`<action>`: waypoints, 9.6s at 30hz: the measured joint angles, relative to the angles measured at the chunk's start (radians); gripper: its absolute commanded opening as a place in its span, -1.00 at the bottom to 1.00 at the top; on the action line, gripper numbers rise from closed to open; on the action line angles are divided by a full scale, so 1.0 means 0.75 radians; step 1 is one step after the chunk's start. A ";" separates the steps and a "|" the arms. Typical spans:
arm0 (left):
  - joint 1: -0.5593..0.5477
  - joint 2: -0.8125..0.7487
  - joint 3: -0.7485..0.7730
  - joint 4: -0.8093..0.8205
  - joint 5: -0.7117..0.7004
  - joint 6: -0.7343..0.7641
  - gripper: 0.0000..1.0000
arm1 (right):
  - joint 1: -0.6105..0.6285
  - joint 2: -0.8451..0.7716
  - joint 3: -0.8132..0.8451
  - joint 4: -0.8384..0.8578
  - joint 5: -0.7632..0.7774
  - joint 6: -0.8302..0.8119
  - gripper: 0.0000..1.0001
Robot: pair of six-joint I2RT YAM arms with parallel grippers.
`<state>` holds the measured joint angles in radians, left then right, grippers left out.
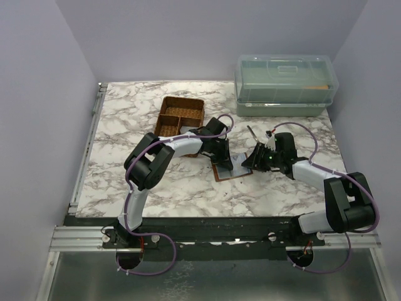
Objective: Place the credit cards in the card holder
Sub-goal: Insert the credit card into the card holder, then pick up the credit card from the storage box.
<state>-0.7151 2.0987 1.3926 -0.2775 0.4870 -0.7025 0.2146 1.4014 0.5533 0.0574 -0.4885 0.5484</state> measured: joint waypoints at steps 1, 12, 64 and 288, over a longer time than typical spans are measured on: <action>0.000 -0.001 0.000 0.000 0.001 0.000 -1.00 | 0.000 0.000 0.000 -0.001 0.000 0.001 -0.19; 0.001 0.000 -0.009 0.015 0.008 0.000 -1.00 | 0.000 0.001 0.000 -0.016 0.002 -0.005 -0.08; 0.004 -0.001 -0.037 0.069 0.030 -0.015 -1.00 | 0.063 -0.016 0.001 -0.076 0.036 -0.003 -0.29; 0.772 -0.127 0.531 -1.094 -0.358 -0.670 -1.00 | 0.695 0.759 1.064 0.272 0.239 -0.562 0.02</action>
<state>-0.1364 2.0033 1.7908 -1.0981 0.2188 -1.2053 0.7357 1.9705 1.3514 0.2611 -0.3092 0.1272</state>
